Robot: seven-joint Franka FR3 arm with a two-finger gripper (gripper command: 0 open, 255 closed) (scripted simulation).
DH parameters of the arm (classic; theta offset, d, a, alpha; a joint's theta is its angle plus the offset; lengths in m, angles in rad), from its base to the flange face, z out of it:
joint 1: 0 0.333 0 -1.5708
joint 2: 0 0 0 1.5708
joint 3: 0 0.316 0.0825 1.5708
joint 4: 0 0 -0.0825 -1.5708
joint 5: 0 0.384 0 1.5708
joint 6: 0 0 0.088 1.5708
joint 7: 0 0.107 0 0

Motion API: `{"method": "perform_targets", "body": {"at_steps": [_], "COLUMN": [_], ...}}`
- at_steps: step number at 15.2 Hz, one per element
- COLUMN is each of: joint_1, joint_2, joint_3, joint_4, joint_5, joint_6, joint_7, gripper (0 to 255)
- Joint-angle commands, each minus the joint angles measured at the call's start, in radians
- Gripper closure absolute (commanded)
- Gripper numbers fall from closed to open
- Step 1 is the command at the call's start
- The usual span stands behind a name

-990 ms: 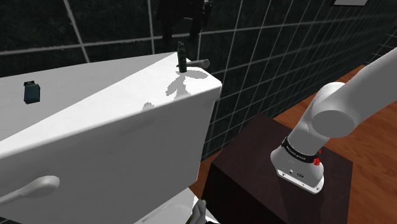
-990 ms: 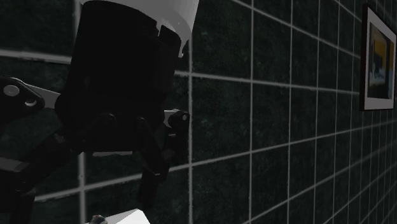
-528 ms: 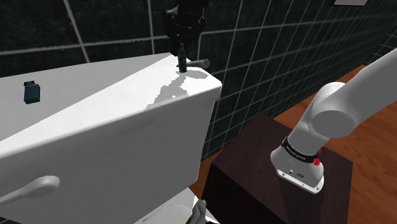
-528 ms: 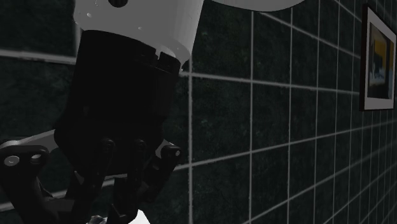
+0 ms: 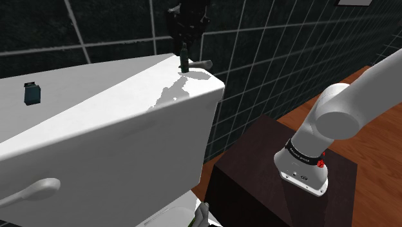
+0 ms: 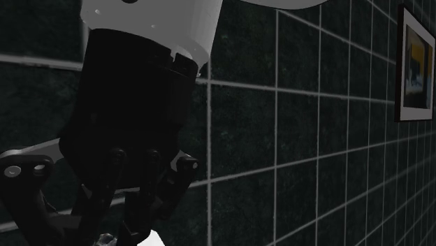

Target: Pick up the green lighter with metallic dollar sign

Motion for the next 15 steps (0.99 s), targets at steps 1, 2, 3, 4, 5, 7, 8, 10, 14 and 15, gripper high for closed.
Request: {"method": "perform_targets", "body": {"at_steps": [1,2,3,4,5,7,8,10,14,15], "joint_1": [-0.002,-0.003,-0.004,-0.005,-0.006,-0.008,-0.009,-0.011,-0.015,-0.015], "joint_2": [0.004,0.006,0.009,0.012,0.015,0.022,0.026,0.034,0.054,0.055], "joint_3": [-0.002,-0.003,-0.004,-0.005,-0.005,-0.006,-0.007,-0.007,-0.007,-0.007], "joint_4": [0.023,0.038,0.054,0.070,0.086,0.119,0.136,0.170,0.243,0.246], "joint_5": [-0.003,-0.005,-0.007,-0.009,-0.011,-0.015,-0.017,-0.022,-0.031,-0.032], "joint_6": [-0.020,-0.033,-0.046,-0.059,-0.072,-0.098,-0.111,-0.138,-0.191,-0.193], "joint_7": [0.002,0.003,0.005,0.007,0.009,0.013,0.016,0.020,0.030,0.030], "gripper": [255,255,255,255,255,255,255,255,255,255]}}
